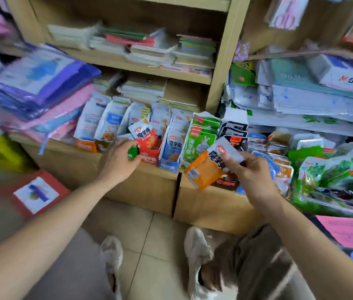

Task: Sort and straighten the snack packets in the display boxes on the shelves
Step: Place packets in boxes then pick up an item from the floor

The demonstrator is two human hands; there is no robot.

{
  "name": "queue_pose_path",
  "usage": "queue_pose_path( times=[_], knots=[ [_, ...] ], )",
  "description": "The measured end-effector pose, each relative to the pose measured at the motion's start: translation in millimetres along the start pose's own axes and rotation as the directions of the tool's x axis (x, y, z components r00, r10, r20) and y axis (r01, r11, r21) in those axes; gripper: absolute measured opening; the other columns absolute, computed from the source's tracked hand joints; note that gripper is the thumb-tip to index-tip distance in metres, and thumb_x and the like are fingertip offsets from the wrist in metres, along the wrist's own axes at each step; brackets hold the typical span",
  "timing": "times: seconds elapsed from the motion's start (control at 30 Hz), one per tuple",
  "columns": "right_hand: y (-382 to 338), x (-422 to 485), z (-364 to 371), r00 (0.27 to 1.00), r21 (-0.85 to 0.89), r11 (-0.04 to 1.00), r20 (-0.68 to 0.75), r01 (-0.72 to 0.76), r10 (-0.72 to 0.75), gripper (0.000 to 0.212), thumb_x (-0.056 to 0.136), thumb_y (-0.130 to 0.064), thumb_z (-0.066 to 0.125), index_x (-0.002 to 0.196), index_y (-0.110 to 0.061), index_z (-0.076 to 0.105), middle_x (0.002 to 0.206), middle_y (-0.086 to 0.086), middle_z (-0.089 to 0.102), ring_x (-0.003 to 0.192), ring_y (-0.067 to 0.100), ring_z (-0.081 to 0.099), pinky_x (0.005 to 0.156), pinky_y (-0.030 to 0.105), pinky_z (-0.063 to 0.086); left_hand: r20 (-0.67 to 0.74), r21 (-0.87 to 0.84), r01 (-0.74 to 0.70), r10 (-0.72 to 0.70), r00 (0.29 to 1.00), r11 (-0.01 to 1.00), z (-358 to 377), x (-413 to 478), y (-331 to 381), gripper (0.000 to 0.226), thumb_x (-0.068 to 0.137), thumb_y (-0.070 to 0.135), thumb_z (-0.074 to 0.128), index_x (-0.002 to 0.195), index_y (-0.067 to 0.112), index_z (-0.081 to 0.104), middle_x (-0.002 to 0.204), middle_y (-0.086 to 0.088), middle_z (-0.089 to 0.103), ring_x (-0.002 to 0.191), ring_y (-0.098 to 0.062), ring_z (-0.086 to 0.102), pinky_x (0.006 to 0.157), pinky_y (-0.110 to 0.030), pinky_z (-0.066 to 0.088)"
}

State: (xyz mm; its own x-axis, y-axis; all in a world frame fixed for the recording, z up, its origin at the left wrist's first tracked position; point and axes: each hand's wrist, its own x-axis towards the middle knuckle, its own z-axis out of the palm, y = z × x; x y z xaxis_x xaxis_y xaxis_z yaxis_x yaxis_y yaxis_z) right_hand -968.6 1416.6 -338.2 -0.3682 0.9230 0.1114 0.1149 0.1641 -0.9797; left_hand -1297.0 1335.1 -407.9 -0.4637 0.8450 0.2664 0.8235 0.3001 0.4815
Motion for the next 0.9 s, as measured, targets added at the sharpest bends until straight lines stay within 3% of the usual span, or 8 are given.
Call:
queue_pose_path(
  times=[0.07,0.17,0.3,0.4,0.5,0.6,0.77,0.9],
  knots=[
    [-2,17,21,0.999,0.001,1.0,0.039,0.019,-0.019,0.033,0.091,-0.029,0.072,0.084,0.002,0.07,0.076,0.032,0.061,0.062,0.027,0.056,0.06,0.047,0.052,0.003,0.103,0.068,-0.069,0.998,0.992,1,13,-23,0.064,0.086,0.044,0.066,0.143,0.02,0.052,0.15,-0.007,0.047,0.138,-0.03,0.042,0.109,-0.044,0.041],
    [-4,43,53,0.994,-0.007,0.998,0.091,0.056,-0.055,0.017,0.094,-0.014,0.068,0.085,0.0,0.072,0.078,0.027,0.067,0.064,0.022,0.061,0.06,0.035,0.054,0.006,0.192,0.15,-0.154,0.988,0.97,5,25,-47,0.086,0.085,0.047,0.072,0.157,0.023,0.03,0.164,-0.005,0.025,0.148,-0.032,0.027,0.119,-0.045,0.029],
    [-7,73,93,0.983,-0.054,0.99,0.135,0.133,-0.125,0.013,0.094,-0.01,0.067,0.085,-0.001,0.071,0.074,0.012,0.072,0.062,0.009,0.067,0.052,0.02,0.05,0.103,0.091,0.189,-0.198,0.975,0.978,15,22,-74,0.097,0.086,0.036,0.073,0.161,0.027,0.011,0.169,-0.002,0.009,0.152,-0.029,0.017,0.122,-0.043,0.023],
    [-9,96,125,0.976,-0.043,0.983,0.133,0.178,-0.171,0.02,0.093,-0.01,0.068,0.087,0.008,0.068,0.071,0.01,0.072,0.062,0.017,0.067,0.054,0.027,0.053,0.196,0.069,0.177,-0.187,0.963,0.982,19,18,-86,0.104,0.086,0.035,0.074,0.161,0.029,0.002,0.169,0.008,-0.005,0.154,-0.023,0.015,0.119,-0.042,0.031],
    [-18,119,159,0.972,-0.062,0.976,0.121,0.21,-0.201,0.018,0.093,-0.01,0.069,0.091,0.008,0.07,0.069,0.011,0.071,0.056,0.014,0.065,0.053,0.028,0.053,0.183,0.05,0.155,-0.162,0.97,0.987,10,22,-87,0.091,0.09,0.041,0.069,0.161,0.028,0.014,0.169,0.006,0.007,0.15,-0.023,0.023,0.119,-0.037,0.03],
    [-33,140,192,0.963,-0.079,0.964,0.119,0.253,-0.243,0.008,0.093,-0.011,0.069,0.092,-0.004,0.073,0.069,0.003,0.071,0.057,0.012,0.065,0.054,0.025,0.053,0.126,0.064,0.125,-0.132,0.983,0.99,3,23,-92,0.079,0.089,0.045,0.068,0.157,0.03,0.031,0.162,0.009,0.025,0.142,-0.025,0.034,0.113,-0.035,0.034],
    [-43,182,235,0.945,-0.16,0.934,0.131,0.319,-0.3,0.008,0.092,-0.014,0.071,0.084,-0.012,0.072,0.069,0.008,0.07,0.056,0.017,0.061,0.056,0.037,0.052,0.091,-0.036,0.073,-0.07,0.993,0.997,-5,30,-103,0.06,0.088,0.04,0.07,0.144,0.026,0.053,0.143,0.006,0.049,0.129,-0.02,0.047,0.106,-0.039,0.043],
    [-47,208,259,0.942,-0.22,0.918,0.142,0.331,-0.306,0.009,0.093,-0.017,0.07,0.091,-0.008,0.073,0.07,0.003,0.069,0.05,0.001,0.059,0.053,0.023,0.052,0.039,-0.095,0.022,-0.019,0.999,0.995,-13,39,-116,0.045,0.087,0.034,0.071,0.131,0.026,0.065,0.13,0.005,0.063,0.119,-0.021,0.056,0.095,-0.039,0.05]
  ],
)
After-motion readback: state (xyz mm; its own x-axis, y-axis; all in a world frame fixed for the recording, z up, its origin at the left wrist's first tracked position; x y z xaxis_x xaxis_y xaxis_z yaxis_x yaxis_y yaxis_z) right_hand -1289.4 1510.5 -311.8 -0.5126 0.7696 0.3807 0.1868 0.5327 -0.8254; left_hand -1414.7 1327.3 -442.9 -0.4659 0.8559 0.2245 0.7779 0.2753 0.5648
